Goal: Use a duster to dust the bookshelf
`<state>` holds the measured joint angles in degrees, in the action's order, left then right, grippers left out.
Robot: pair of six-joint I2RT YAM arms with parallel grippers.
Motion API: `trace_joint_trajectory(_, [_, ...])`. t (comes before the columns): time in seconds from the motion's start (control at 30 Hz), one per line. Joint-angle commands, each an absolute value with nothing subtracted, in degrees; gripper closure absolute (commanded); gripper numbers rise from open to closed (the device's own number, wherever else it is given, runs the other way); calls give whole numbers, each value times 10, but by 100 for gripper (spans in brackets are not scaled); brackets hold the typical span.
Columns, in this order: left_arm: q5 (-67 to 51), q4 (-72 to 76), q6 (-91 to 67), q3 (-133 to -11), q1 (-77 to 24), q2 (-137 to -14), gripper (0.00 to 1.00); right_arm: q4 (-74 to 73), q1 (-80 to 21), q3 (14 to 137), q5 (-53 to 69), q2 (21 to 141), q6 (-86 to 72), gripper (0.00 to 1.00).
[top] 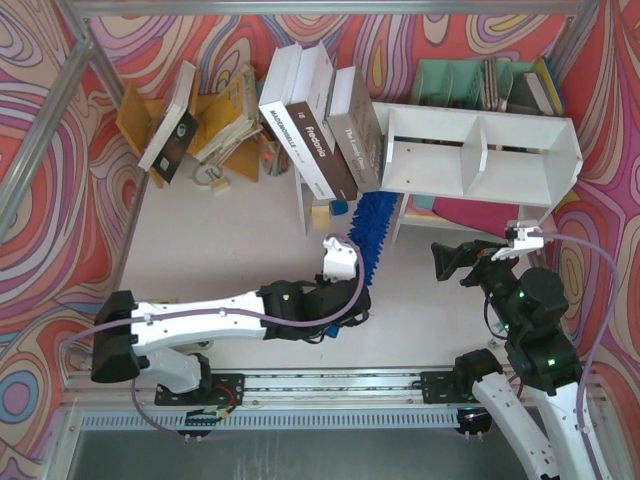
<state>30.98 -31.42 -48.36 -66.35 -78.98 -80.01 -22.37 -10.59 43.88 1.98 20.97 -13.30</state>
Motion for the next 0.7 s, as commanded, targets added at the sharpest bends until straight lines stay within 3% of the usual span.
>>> trace_joint_trajectory(0.0, [287, -260, -458, -696, -802, -834, 100, -211, -110, 440, 15, 209, -130, 1])
trace_joint_trajectory(0.67, [239, -237, -494, -665, -810, -953, 100, -209, -110, 440, 14, 207, -130, 1])
